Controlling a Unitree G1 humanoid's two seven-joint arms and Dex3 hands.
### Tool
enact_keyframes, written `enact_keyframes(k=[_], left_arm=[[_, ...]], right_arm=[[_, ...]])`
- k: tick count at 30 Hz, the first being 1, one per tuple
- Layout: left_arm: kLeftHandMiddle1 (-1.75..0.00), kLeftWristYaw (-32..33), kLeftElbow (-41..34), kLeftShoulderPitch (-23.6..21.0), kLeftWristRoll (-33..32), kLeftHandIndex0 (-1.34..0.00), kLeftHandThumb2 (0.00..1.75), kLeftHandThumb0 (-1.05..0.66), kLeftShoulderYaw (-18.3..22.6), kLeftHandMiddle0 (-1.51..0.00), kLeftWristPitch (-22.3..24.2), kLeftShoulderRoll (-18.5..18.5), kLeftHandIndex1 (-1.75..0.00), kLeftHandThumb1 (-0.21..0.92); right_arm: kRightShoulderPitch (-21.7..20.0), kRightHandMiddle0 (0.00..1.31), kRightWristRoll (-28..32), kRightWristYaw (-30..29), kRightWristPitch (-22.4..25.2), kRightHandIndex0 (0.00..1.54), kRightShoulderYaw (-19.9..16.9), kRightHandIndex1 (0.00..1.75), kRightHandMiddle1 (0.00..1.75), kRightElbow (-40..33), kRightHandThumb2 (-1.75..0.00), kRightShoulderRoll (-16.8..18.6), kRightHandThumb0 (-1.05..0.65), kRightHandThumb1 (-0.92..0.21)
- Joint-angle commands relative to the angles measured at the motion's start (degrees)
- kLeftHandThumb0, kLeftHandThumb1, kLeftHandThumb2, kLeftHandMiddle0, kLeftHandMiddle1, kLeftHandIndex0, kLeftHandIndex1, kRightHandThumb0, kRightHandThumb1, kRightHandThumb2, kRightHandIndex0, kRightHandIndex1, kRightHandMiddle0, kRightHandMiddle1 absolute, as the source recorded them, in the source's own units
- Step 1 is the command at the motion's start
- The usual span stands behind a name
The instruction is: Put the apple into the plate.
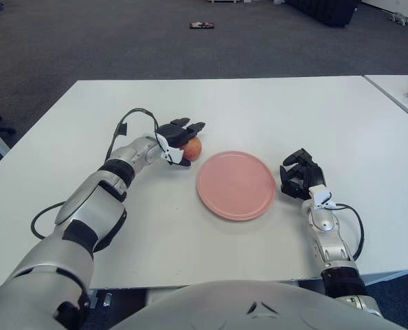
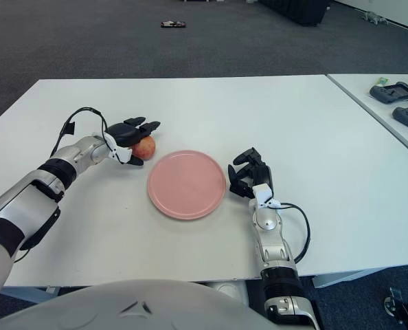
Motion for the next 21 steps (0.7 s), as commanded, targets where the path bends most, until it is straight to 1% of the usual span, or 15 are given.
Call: enact_keyframes(k=[1,3,5,6,7,8,11,12,13,14,15,16,17,18,21], left_arm=[[-0.97,-3.36,2.2,2.77,1.76,0.0,0.88,-0.89,-2.49,0.0,0.61,-0.97,-1.1,0.48],[-1.31,-3.17,2.56,2.7,1.76,0.0,0.99,-0.85,-2.63,0.0,0.43,-0.97,-1.46,0.39],[-1.46,-2.9,2.93,2.78,1.63,0.0,1.05,-0.82,-2.62,0.0,0.52,-1.08,-1.6,0.36],[-1.51,-3.11,3.28,2.93,1.06,-0.02,1.07,-0.8,-2.17,-0.01,0.84,-1.3,-1.63,0.34],[-1.59,-3.28,3.54,3.04,0.63,-0.11,1.11,-0.75,-1.85,-0.05,1.06,-1.46,-1.67,0.31],[-1.64,-3.41,3.77,3.13,0.25,-0.17,1.14,-0.72,-1.59,-0.07,1.23,-1.59,-1.7,0.29],[-1.71,-3.39,4.16,3.19,-0.35,-0.25,1.18,-0.67,-1.36,-0.13,1.36,-1.78,-1.73,0.25],[-1.72,-3.31,4.27,3.23,-0.58,-0.29,1.19,-0.64,-1.31,-0.2,1.38,-1.82,-1.74,0.23],[-1.73,-2.9,4.45,3.44,-1.06,-0.31,1.2,-0.63,-1.03,-0.23,1.42,-1.92,-1.74,0.23],[-1.74,-2.53,4.6,3.66,-1.63,-0.37,1.21,-0.6,-0.66,-0.38,1.46,-2.02,-1.74,0.21],[-1.74,-2.3,4.69,3.79,-2.01,-0.42,1.22,-0.57,-0.42,-0.5,1.47,-2.09,-1.74,0.2],[-1.74,-1.84,4.81,4.05,-2.55,-0.44,1.22,-0.56,0.04,-0.54,1.44,-2.16,-1.74,0.19],[-1.74,-1.57,4.87,4.2,-2.88,-0.49,1.25,-0.53,0.31,-0.64,1.41,-2.19,-1.74,0.17],[-1.74,-1.07,4.86,4.37,-3.18,-0.51,1.25,-0.52,0.56,-0.67,1.32,-2.2,-1.74,0.16],[-1.75,0.28,4.7,4.68,-3.46,-0.63,1.37,-0.51,0.65,-0.84,0.97,-2.08,-1.75,0.2]], right_arm=[[1.67,0.45,-0.6,0.61,2.72,0.68,0.08,1.62,1.75,2.07,-1.07,-0.27,-0.41,-0.53],[1.59,0.45,-0.68,0.53,2.57,0.68,0.09,1.62,1.75,2.22,-1.06,-0.31,-0.41,-0.53],[1.55,0.44,-0.74,0.53,2.45,0.68,0.12,1.62,1.75,2.31,-1.06,-0.34,-0.41,-0.53],[1.55,0.44,-0.75,0.62,2.27,0.69,0.17,1.62,1.75,2.37,-1.06,-0.4,-0.41,-0.53],[1.55,0.44,-0.75,0.69,2.13,0.7,0.2,1.61,1.75,2.41,-1.06,-0.44,-0.41,-0.53],[1.54,0.44,-0.74,0.78,2.04,0.7,0.24,1.6,1.75,2.44,-1.06,-0.48,-0.41,-0.53],[1.45,0.44,-0.69,0.94,2.07,0.71,0.27,1.6,1.75,2.52,-1.06,-0.55,-0.41,-0.53],[1.43,0.44,-0.68,0.99,2.14,0.71,0.27,1.6,1.75,2.52,-1.06,-0.57,-0.41,-0.53],[1.41,0.45,-0.63,1.04,2.25,0.71,0.26,1.6,1.75,2.51,-1.06,-0.58,-0.41,-0.53],[1.4,0.45,-0.58,1.09,2.32,0.71,0.23,1.6,1.75,2.5,-1.06,-0.58,-0.41,-0.53],[1.4,0.45,-0.54,1.11,2.34,0.71,0.2,1.6,1.75,2.49,-1.07,-0.58,-0.41,-0.52],[1.42,0.45,-0.51,1.1,2.35,0.71,0.17,1.6,1.75,2.45,-1.07,-0.56,-0.41,-0.52],[1.43,0.44,-0.49,1.1,2.35,0.7,0.16,1.6,1.75,2.42,-1.06,-0.54,-0.41,-0.53],[1.45,0.44,-0.48,1.07,2.27,0.7,0.14,1.6,1.75,2.4,-1.06,-0.5,-0.41,-0.53],[1.52,0.44,-0.47,1.02,2.04,0.69,0.11,1.6,1.75,2.37,-1.05,-0.48,-0.41,-0.53]])
